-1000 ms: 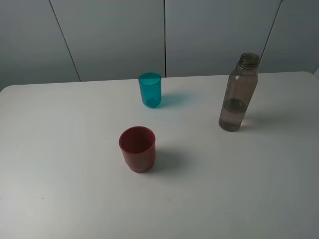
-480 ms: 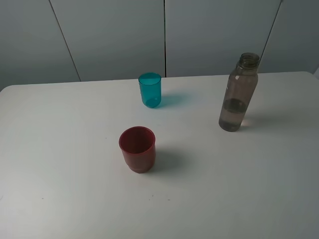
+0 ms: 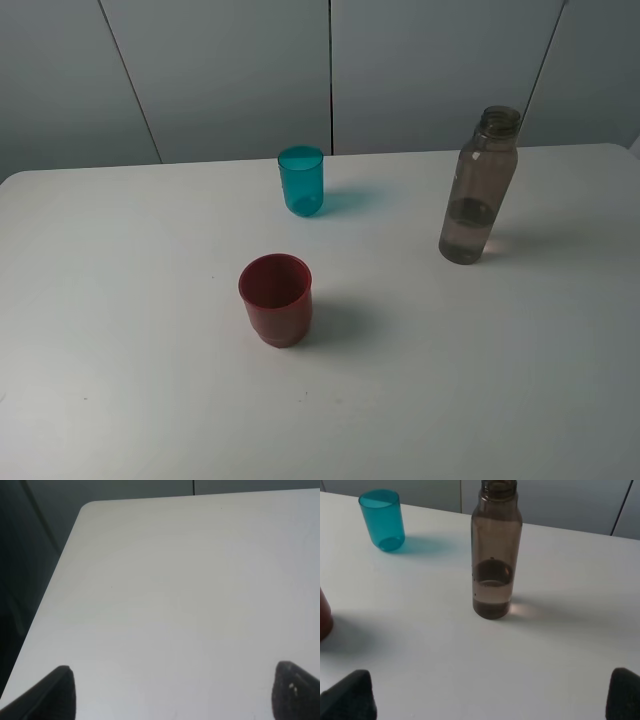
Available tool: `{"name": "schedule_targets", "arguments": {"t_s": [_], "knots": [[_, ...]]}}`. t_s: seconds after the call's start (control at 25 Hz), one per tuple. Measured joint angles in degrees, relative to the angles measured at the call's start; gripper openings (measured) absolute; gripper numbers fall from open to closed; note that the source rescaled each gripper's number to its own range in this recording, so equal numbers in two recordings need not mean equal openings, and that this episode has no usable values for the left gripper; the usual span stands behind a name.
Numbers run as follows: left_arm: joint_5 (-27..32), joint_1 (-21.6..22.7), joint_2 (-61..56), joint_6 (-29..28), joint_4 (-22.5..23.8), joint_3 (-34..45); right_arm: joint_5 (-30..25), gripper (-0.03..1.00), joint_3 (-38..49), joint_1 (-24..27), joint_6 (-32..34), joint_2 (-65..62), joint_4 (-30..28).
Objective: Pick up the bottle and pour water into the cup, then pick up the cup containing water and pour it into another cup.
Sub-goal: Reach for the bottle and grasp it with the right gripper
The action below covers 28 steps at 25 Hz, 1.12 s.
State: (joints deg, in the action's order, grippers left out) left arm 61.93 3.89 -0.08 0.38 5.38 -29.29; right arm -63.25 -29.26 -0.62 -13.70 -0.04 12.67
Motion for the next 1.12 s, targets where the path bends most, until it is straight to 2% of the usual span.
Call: {"name": "schedule_targets", "arguments": {"t_s": [1.12], "knots": [[0.0,0.0,0.0,0.0,0.0,0.0,0.0,0.99,0.0,0.0,0.0,0.0,0.0]]}}
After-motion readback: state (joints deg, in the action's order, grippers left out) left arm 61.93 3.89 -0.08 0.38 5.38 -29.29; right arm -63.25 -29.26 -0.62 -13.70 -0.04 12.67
